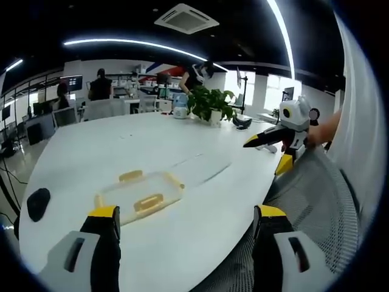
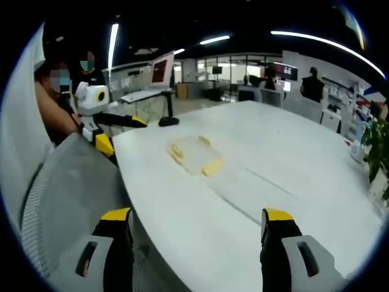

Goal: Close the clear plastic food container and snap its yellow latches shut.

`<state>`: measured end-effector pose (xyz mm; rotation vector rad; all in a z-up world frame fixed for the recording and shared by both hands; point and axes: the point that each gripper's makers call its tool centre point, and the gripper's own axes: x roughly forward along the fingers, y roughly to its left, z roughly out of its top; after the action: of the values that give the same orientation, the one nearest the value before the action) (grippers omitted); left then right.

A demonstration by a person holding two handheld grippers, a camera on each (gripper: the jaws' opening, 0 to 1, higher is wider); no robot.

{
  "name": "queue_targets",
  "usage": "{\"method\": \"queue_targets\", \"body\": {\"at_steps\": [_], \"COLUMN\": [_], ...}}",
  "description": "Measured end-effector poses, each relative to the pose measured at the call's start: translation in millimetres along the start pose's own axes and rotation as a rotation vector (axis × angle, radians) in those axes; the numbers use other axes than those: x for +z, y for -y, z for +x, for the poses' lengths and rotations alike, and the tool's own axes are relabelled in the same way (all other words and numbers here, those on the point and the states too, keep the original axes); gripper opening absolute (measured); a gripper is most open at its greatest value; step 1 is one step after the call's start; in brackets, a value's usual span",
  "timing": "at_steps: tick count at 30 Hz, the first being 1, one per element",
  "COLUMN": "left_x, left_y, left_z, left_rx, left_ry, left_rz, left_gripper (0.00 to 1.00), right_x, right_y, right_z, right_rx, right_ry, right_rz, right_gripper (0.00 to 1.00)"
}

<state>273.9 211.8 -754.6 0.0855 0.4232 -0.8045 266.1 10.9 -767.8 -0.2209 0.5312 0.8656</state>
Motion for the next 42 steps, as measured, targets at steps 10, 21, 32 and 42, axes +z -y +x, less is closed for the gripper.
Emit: {"method": "queue_targets", "body": {"at_steps": [10, 21, 32, 42], "left_x": [2.1, 0.4, -1.3, -8.8], "left_y": [-4.3, -10.5, -19.3, -24.7], "left_z": [3.8, 9.6, 14.1, 15.7], "left_rx": [-0.006, -0.019, -0.036, -0.054], "left_ry": [-0.010, -0.032, -0.060, -0.096], "left_rz": [0.008, 0.025, 0.054, 0.086], "left_gripper": [0.91, 0.88, 0.87, 0.86], "right_x": [1.1, 4.6, 9.8, 12.1], "right_y": [2.4, 6.3, 8.9, 8.8], "right_z": [5.1, 14.3, 24.3, 37.0], "right_rx": [0.010, 0.018, 0.044, 0.079], "right_ry": [-0.015, -0.041, -0.062, -0.095], "right_rz": [-0.017, -0.049, -0.080, -0.117], "right_gripper": [0.88, 0.87, 0.85, 0.82]}}
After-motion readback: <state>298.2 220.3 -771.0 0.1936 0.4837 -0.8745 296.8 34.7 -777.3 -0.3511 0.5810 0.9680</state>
